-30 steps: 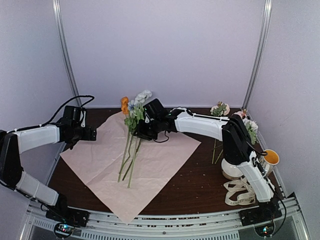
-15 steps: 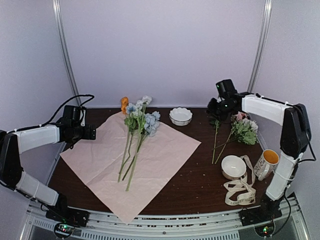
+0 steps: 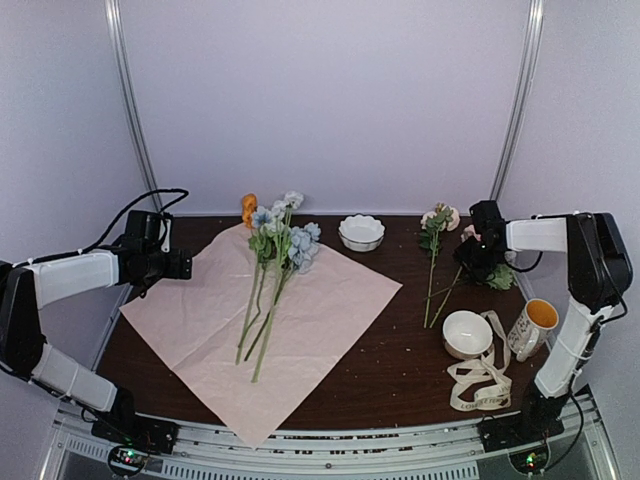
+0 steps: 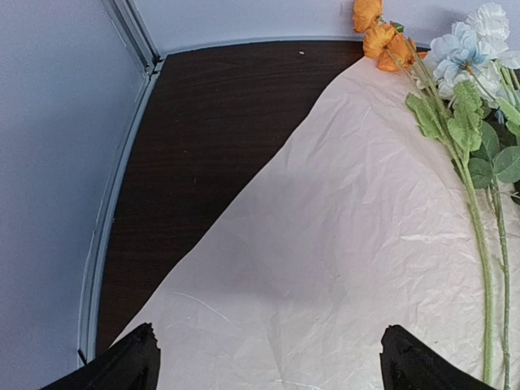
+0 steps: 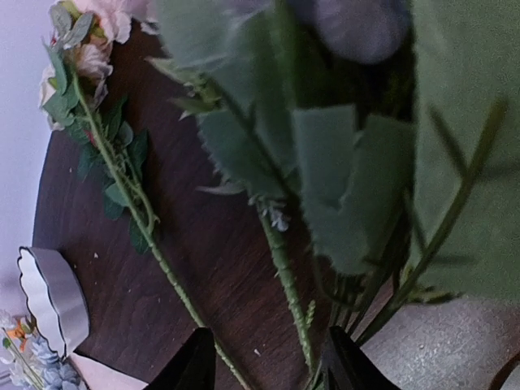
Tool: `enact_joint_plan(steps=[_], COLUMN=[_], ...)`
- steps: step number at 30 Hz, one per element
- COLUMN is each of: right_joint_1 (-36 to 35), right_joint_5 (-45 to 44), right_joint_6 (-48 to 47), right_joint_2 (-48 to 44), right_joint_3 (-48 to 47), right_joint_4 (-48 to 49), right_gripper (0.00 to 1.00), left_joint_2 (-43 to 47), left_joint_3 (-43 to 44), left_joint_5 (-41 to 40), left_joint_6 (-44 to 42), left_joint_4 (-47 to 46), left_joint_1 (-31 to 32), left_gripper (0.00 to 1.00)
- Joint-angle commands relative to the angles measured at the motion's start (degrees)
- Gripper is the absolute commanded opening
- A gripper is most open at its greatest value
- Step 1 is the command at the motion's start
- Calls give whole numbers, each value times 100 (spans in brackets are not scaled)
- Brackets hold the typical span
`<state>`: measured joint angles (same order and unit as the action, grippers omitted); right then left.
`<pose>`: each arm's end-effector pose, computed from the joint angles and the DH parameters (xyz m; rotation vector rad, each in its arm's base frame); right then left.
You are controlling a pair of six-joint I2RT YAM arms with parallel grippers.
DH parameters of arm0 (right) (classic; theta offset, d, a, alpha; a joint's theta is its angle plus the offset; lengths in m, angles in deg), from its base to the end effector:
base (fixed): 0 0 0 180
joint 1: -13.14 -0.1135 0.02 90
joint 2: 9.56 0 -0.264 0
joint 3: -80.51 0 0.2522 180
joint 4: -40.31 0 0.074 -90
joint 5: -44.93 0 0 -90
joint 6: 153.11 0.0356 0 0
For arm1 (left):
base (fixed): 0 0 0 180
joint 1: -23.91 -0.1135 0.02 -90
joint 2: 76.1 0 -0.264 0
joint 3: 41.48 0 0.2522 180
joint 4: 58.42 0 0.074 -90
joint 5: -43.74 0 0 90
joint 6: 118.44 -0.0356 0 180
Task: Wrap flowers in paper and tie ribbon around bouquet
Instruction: Pick up the fake flower from the corner of the board.
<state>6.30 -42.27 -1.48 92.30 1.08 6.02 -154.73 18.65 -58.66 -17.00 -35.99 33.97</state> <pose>0.3647 0.0455 0.1840 1.1995 2.3566 0.4980 0.2862 -0.0430 0.2210 -0.1394 2.2613 0.0488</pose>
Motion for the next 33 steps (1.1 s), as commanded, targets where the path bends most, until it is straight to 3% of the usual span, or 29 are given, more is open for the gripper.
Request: enact_joint_plan(steps=[1,17,23,29,33], right_joint_1=[120,112,109,129,142], right_joint_5=[67,-1155,-1247,-1071,-878], right_joint_6=[458,151,615,474,329], right_joint_2=[305,-276,-470,101,395], right_joint_3=[-48,-423,93,-117,-510], right_joint_4=[51,-981,-918,-845,-938], right_gripper=[45,46,51,57,51], left_joint_2=[154,-13,-30,-48,-3], left_joint_3=[12,218,258,275,260], left_joint_5=[55,159,142,176,161], left_joint_6=[-72,-120,-145,-143,-147], left_joint_4=[-117,-52,-40,-35,-23], left_joint_1=[-16,-21,-14,-17,-21], left_gripper=[98,98,98,98,98])
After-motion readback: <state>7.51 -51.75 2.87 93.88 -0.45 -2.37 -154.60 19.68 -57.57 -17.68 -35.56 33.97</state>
